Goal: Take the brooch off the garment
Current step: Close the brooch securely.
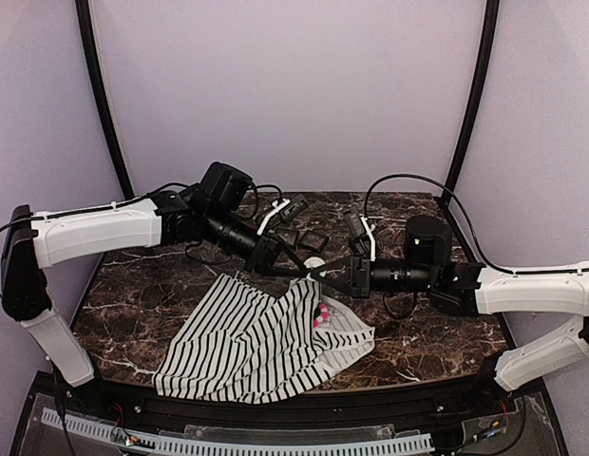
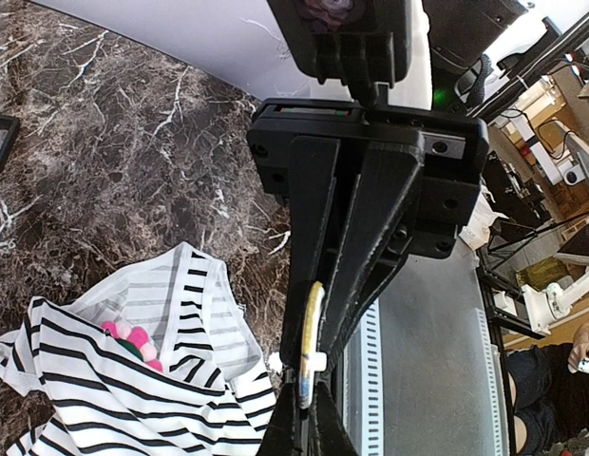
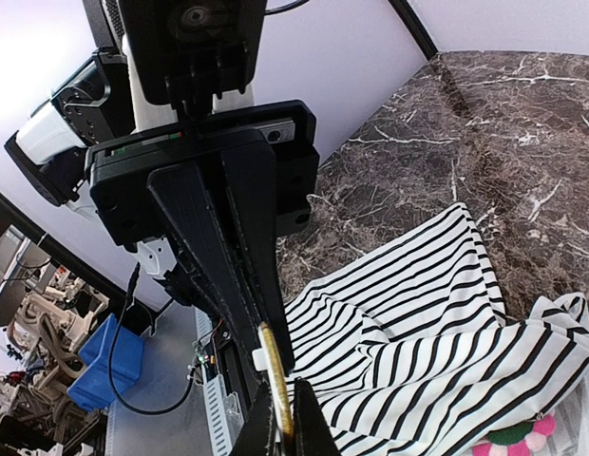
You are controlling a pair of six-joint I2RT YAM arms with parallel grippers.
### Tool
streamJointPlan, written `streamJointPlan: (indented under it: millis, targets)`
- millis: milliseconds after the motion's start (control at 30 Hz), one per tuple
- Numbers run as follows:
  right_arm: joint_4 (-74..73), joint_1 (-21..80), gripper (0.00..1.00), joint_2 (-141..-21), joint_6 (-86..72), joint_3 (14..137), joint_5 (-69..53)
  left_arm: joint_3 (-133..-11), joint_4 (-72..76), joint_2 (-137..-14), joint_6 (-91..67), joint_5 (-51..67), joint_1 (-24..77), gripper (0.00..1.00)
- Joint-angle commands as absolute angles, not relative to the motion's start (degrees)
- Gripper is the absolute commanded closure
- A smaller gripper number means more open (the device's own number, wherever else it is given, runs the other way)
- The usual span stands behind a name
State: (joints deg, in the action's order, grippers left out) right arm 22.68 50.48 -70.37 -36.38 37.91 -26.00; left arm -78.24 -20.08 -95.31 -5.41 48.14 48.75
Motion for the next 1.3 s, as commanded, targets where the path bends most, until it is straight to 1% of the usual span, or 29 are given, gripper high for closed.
streamJointPlan:
  millis: [0, 233, 800, 1033, 1267]
  targets:
    - [23.9, 49.9, 0.98, -70.5, -39.5, 35.9, -19.5, -78.4, -19.4, -94.4, -4.8, 50.5, 49.7, 0.99]
    - [27.6, 49.8, 0.95, -68.7, -40.1, 33.7, -20.5, -78.4, -19.2, -94.7, -5.4, 50.6, 49.7, 0.99]
    - [31.5, 49.8, 0.89, -68.7, -39.1, 32.3, -24.4, -78.6, -19.1, -95.1, -6.2, 51.0, 49.7, 0.99]
    - [27.8, 49.8, 0.91, -69.1, -39.4, 33.3, -20.6, -78.5, -19.0, -95.1, -6.2, 51.2, 49.7, 0.99]
    - [28.9, 49.7, 0.91, -66.8, -39.8, 31.8, -17.8, -78.5, -18.9, -95.1, -6.2, 51.3, 49.7, 0.99]
